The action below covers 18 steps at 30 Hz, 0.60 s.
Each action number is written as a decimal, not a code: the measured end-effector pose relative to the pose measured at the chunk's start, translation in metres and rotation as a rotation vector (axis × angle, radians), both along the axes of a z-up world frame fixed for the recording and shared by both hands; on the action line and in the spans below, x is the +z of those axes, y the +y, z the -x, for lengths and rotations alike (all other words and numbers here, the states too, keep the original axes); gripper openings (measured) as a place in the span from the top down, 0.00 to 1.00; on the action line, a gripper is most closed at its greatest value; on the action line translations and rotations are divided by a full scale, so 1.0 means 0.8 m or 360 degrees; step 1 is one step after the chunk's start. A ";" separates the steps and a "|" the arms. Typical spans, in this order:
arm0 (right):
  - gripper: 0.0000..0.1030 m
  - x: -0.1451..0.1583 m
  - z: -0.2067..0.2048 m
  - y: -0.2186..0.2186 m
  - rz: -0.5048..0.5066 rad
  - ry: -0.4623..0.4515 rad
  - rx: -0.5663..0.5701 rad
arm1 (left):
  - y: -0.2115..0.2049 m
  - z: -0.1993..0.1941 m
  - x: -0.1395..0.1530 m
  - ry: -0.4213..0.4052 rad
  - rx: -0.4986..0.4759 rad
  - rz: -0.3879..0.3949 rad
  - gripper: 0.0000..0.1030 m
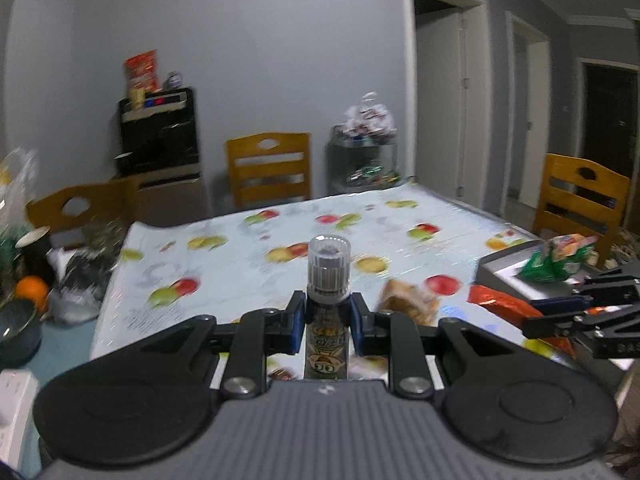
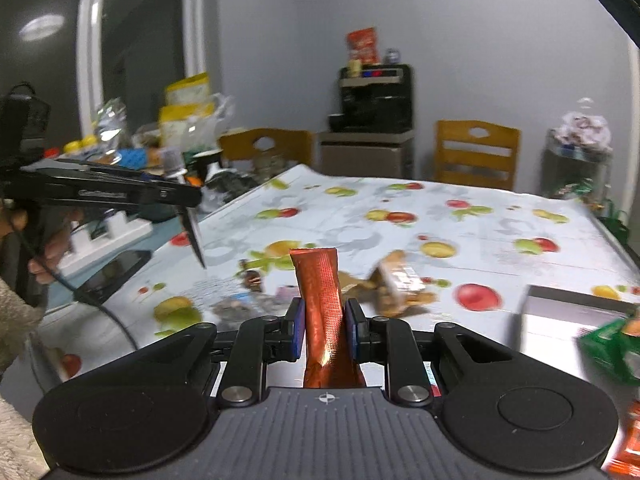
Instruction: Organize snacks
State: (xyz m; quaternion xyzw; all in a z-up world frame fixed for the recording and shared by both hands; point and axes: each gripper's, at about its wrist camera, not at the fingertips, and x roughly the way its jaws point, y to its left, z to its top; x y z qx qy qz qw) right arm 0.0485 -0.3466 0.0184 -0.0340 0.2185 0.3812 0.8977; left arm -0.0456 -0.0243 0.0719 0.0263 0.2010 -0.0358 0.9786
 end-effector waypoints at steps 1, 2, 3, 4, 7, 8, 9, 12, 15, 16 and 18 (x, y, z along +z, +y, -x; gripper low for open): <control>0.78 0.001 -0.001 -0.009 -0.0004 -0.0002 -0.0030 | -0.010 -0.004 0.004 -0.0006 -0.0037 -0.0004 0.81; 0.78 0.001 -0.002 -0.018 -0.0009 -0.0005 -0.0065 | -0.019 -0.007 0.008 -0.0011 -0.0071 -0.0006 0.81; 0.78 0.002 -0.002 -0.027 -0.0014 -0.0007 -0.0100 | -0.030 -0.012 0.012 -0.0016 -0.0112 -0.0007 0.81; 0.78 0.002 -0.003 -0.037 -0.0016 -0.0007 -0.0134 | -0.041 -0.017 0.015 -0.0019 -0.0150 -0.0009 0.81; 0.78 0.001 -0.006 -0.063 -0.0005 -0.0012 -0.0243 | -0.076 -0.032 0.024 -0.0025 -0.0265 -0.0011 0.81; 0.78 0.001 -0.007 -0.072 0.0004 -0.0012 -0.0285 | -0.087 -0.037 0.027 -0.0029 -0.0302 -0.0012 0.81; 0.78 0.000 -0.007 -0.079 0.0010 -0.0012 -0.0318 | -0.098 -0.042 0.029 -0.0033 -0.0339 -0.0012 0.81; 0.78 -0.003 -0.009 -0.103 0.0034 -0.0009 -0.0429 | -0.134 -0.057 0.035 -0.0039 -0.0451 -0.0001 0.81; 0.78 -0.006 -0.009 -0.127 0.0024 -0.0003 -0.0504 | -0.171 -0.073 0.038 -0.0021 -0.0557 0.0020 0.81; 0.78 -0.008 -0.008 -0.135 0.0021 -0.0003 -0.0526 | -0.182 -0.077 0.040 -0.0014 -0.0586 0.0021 0.81; 0.78 -0.010 -0.007 -0.148 0.0014 -0.0005 -0.0573 | -0.209 -0.087 0.041 -0.0005 -0.0639 0.0012 0.81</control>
